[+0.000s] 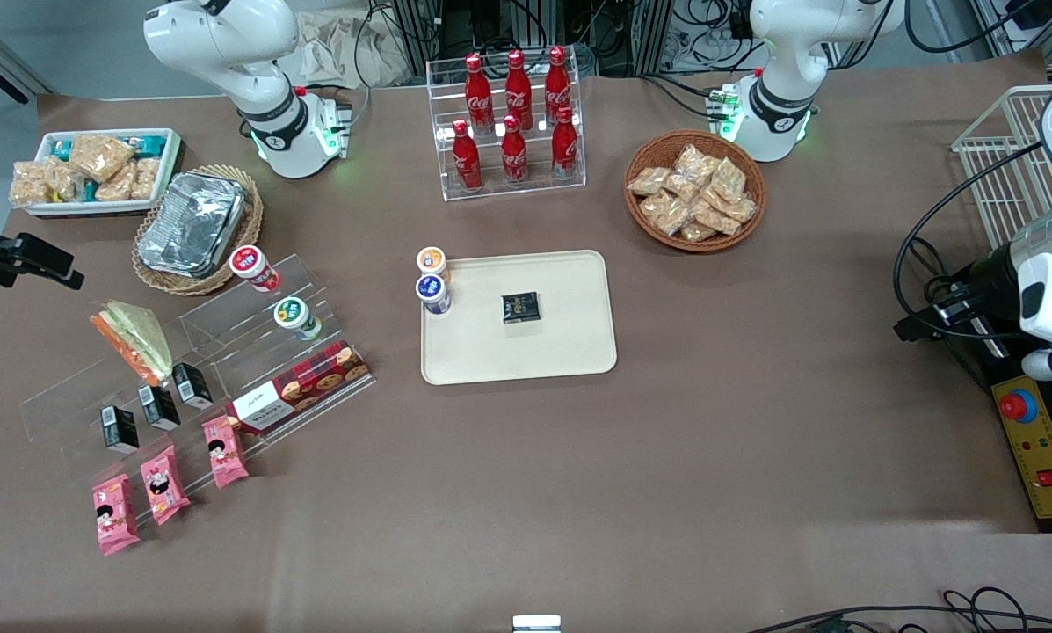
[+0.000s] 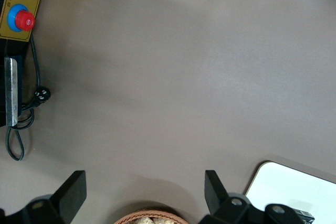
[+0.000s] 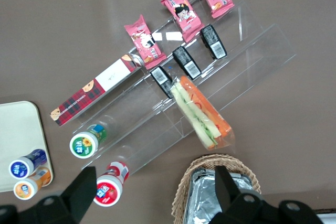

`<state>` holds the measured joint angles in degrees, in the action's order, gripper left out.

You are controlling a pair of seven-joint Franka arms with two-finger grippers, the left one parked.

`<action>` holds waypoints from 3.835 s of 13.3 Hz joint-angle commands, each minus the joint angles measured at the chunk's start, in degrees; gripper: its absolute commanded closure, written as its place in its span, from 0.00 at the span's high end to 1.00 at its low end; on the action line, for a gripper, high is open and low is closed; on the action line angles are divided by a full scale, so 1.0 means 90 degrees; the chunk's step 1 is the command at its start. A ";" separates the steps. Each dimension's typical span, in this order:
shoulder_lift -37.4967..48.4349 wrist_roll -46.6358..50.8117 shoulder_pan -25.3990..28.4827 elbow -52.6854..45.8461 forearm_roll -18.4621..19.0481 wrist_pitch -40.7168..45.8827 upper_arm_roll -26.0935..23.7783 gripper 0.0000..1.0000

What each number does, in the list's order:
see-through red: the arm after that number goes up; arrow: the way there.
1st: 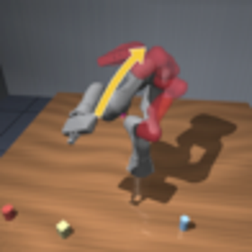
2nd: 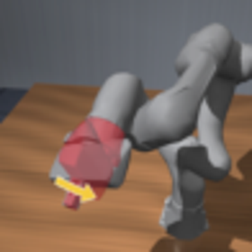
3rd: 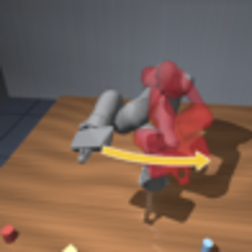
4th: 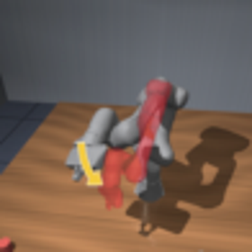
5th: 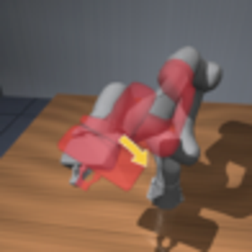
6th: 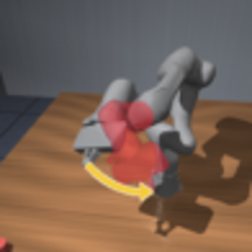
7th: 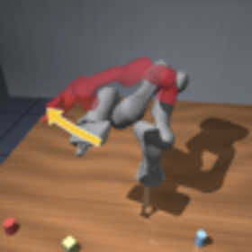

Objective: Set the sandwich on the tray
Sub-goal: 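Move the right gripper down to the wrapped sandwich in the acrylic stand, then close the right gripper on the wrapped cucumber-carrot sandwich, then lift the sandwich out of the stand and carry it toward the cream tray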

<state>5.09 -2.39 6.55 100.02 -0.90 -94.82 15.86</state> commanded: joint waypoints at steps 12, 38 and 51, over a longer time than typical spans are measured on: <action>0.0049 -0.4846 -0.0658 0.0876 0.0111 -0.0594 0.0171 1.00; -0.0488 -0.6395 -0.0826 0.2833 -0.0427 -0.3752 0.0161 0.00; -0.0361 -0.1214 0.1300 0.0615 -0.0417 -0.0587 0.0093 0.00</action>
<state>2.32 -21.04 14.45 107.30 -3.82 -101.97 16.25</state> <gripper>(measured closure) 0.775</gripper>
